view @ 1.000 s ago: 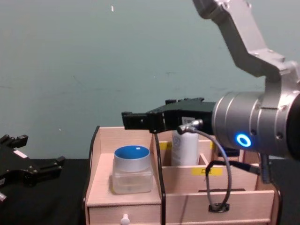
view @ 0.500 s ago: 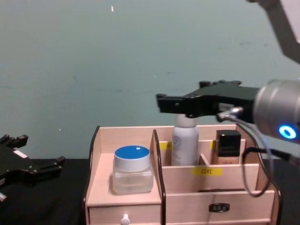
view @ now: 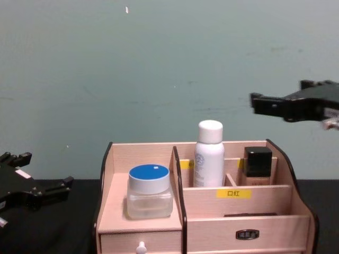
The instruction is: Pick up the facial cleanser and watermelon frost from the table and place them into the tiered storage box.
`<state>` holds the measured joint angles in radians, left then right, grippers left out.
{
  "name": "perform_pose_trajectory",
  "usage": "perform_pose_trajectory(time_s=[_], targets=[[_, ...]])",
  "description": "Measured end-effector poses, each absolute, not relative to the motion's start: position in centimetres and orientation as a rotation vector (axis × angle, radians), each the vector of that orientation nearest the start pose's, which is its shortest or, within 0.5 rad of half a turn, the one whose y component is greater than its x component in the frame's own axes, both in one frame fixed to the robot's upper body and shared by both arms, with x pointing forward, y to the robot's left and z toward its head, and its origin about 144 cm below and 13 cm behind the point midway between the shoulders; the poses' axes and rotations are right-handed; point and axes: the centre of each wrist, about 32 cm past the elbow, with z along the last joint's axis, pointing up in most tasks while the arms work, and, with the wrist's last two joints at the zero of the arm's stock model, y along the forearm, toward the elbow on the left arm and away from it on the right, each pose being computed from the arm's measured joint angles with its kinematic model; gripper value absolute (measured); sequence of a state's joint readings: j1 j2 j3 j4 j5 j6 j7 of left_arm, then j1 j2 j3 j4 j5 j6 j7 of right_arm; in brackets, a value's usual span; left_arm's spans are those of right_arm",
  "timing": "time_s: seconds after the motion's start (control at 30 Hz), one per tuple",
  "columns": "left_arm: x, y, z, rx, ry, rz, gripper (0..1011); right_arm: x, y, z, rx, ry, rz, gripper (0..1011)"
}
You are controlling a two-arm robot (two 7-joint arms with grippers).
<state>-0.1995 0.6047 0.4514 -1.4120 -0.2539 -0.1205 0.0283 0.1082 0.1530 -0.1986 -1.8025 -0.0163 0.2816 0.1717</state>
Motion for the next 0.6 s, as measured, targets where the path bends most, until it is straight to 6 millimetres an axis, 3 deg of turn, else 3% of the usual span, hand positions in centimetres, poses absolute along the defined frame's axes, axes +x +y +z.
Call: perform_pose_trajectory(time_s=[0.33, 0.6], targets=[[48.9, 31.0, 114.0, 0.304, -0.285, 1.248, 1001, 47.1, -23.1, 123.0, -0.122, -0.143, -1.329, 1002], [48.9, 31.0, 114.0, 0.304, -0.285, 1.248, 1001, 47.6, -24.7, 120.9, -0.17, -0.091, -1.406, 1002]])
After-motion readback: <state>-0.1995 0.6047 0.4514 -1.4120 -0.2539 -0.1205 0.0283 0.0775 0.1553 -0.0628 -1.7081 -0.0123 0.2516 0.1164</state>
